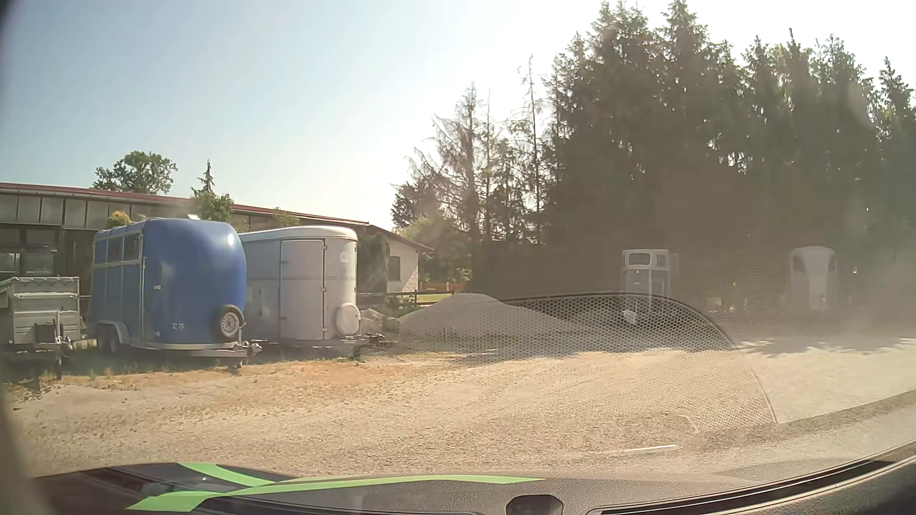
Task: Follow the waypoints while adhering to traffic rules and regulations
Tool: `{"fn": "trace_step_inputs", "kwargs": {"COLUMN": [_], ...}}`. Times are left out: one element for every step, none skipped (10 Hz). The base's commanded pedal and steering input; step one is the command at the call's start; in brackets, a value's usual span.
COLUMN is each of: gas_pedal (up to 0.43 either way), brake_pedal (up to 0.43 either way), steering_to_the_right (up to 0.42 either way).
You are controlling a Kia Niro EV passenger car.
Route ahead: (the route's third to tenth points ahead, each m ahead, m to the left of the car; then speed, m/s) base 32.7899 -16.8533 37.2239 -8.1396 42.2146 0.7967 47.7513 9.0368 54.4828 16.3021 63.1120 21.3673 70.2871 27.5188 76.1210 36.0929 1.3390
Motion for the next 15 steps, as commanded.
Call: {"fn": "trace_step_inputs", "kwargs": {"gas_pedal": [0.098, 0.098, 0.098, 0.098, 0.098, 0.098, 0.110, 0.110, 0.110, 0.098, 0.098, 0.098, 0.098, 0.098, 0.098], "brake_pedal": [0.000, 0.000, 0.000, 0.000, 0.000, 0.000, 0.000, 0.000, 0.000, 0.000, 0.000, 0.000, 0.000, 0.000, 0.000], "steering_to_the_right": [0.655, 0.651, 0.645, 0.639, 0.630, 0.618, 0.599, 0.579, 0.554, 0.531, 0.502, 0.480, 0.461, 0.445, 0.437]}}
